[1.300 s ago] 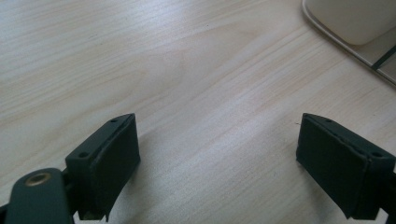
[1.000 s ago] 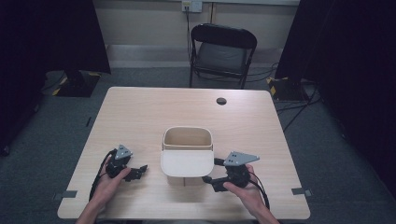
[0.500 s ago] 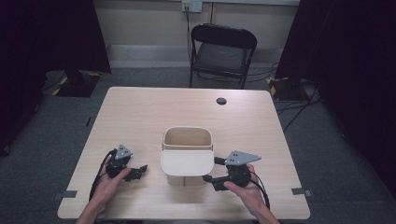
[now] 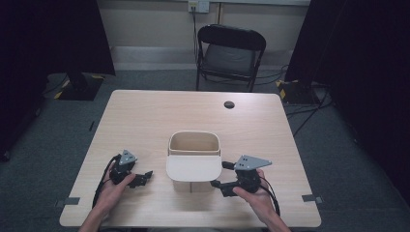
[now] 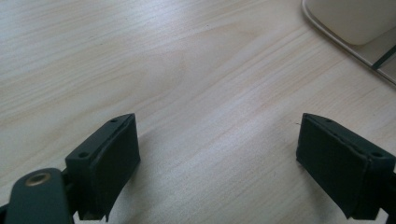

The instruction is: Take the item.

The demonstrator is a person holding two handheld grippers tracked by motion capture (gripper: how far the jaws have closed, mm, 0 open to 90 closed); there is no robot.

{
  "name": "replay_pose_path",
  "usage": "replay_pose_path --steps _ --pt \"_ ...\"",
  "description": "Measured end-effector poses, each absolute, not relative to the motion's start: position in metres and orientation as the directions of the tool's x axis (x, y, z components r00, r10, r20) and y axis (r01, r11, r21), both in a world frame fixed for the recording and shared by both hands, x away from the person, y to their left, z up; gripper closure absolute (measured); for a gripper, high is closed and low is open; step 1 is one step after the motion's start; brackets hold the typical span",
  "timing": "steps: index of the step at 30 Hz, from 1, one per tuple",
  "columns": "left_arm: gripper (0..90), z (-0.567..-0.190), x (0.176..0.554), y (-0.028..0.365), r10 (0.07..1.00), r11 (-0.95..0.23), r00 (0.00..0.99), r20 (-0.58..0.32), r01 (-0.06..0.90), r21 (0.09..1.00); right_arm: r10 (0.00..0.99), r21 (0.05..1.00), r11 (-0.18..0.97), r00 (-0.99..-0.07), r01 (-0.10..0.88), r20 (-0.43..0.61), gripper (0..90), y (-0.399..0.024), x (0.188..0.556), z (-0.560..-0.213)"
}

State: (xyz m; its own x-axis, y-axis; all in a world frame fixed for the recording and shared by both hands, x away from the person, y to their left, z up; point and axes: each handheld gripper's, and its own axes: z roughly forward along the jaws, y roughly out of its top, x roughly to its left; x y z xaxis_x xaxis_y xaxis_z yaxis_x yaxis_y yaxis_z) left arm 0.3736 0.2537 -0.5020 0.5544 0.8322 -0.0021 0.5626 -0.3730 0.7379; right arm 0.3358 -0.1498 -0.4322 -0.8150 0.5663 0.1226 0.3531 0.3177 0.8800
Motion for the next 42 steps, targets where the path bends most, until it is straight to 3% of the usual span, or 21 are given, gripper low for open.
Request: replay_pose_path --steps 42 --pt "12.5 -0.5020 0.3736 0.2537 0.832 -0.374 0.555 -0.001 0.563 0.737 0.565 0.900 0.294 -0.818 0.323 0.109 22.4 -0.1499 0.3338 -0.4240"
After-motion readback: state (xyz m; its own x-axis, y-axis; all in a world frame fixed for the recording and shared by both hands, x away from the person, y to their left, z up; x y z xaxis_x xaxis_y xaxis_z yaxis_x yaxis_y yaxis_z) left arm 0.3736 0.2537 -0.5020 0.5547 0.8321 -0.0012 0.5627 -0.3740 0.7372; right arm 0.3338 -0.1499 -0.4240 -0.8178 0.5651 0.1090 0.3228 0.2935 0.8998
